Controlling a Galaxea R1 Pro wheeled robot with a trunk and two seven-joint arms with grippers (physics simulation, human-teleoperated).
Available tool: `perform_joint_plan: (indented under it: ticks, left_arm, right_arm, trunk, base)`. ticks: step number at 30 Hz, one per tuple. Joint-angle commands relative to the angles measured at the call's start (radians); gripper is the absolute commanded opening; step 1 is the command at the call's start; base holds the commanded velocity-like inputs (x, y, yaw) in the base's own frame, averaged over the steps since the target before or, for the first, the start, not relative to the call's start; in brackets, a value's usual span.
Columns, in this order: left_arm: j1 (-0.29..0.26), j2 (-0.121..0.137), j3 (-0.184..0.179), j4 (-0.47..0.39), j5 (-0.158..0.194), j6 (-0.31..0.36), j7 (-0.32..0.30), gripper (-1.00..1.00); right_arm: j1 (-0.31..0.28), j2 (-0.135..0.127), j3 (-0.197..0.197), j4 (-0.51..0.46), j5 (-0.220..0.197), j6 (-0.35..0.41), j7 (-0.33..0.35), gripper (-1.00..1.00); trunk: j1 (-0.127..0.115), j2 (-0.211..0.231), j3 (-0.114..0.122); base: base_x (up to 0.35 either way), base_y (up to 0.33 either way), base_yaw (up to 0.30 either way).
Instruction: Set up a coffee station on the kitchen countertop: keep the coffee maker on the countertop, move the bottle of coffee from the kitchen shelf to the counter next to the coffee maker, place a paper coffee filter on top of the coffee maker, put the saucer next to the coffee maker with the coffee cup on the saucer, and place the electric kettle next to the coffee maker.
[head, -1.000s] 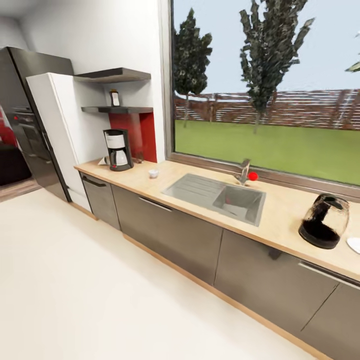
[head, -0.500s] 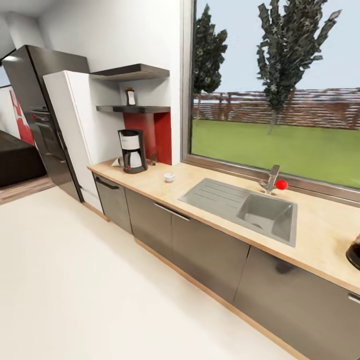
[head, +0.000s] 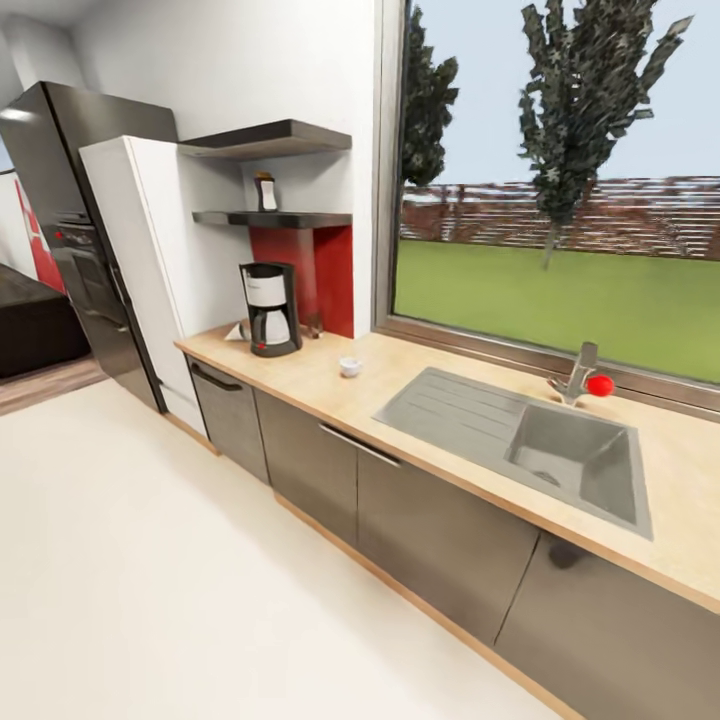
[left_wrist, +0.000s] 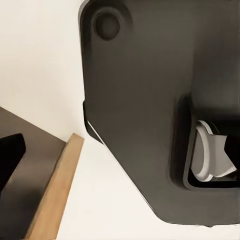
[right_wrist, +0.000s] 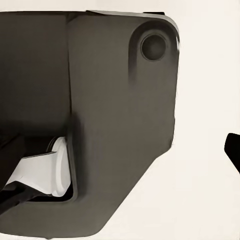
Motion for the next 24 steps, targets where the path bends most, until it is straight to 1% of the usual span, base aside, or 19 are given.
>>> perform_joint_plan:
  ticks: [1, 7, 9, 14, 20, 24]
  left_arm:
    - [-0.001, 0.0, 0.0, 0.001, -0.001, -0.004, 0.0, 1.0]
    - [-0.001, -0.001, 0.0, 0.001, -0.001, -0.009, 0.0, 1.0]
    - [-0.001, -0.001, 0.0, 0.001, -0.001, -0.028, 0.0, 1.0]
    - [0.0, 0.0, -0.001, 0.002, -0.001, -0.047, 0.0, 1.0]
    - [0.001, 0.0, -0.002, 0.002, -0.002, -0.051, 0.0, 1.0]
    - [0.001, 0.001, -0.002, 0.002, -0.002, -0.051, 0.0, 1.0]
  right_arm:
    - [-0.001, 0.0, 0.0, 0.001, 0.0, -0.003, 0.0, 1.0]
    - [-0.001, 0.0, 0.0, 0.001, 0.0, -0.004, 0.0, 1.0]
    - [-0.001, 0.0, 0.0, 0.001, 0.0, -0.004, 0.0, 1.0]
    - [-0.001, 0.0, 0.0, 0.001, 0.001, -0.004, 0.0, 1.0]
    - [-0.001, 0.0, 0.0, 0.001, 0.001, -0.004, 0.0, 1.0]
    - [-0.001, 0.0, 0.0, 0.001, 0.001, -0.004, 0.0, 1.0]
  trunk:
    - [0.001, -0.002, -0.002]
    - [0.001, -0.002, -0.002]
    - [0.001, -0.002, -0.003]
    - [0.001, -0.002, -0.005]
    - [0.001, -0.002, -0.008]
    - [0.001, -0.002, -0.01]
  base:
    - [0.327, 0.164, 0.0]
    - [0.327, 0.171, 0.049]
    - [0.327, 0.176, 0.193]
    - [0.327, 0.177, 0.235]
    - [0.327, 0.177, 0.248]
    - [0.327, 0.177, 0.105]
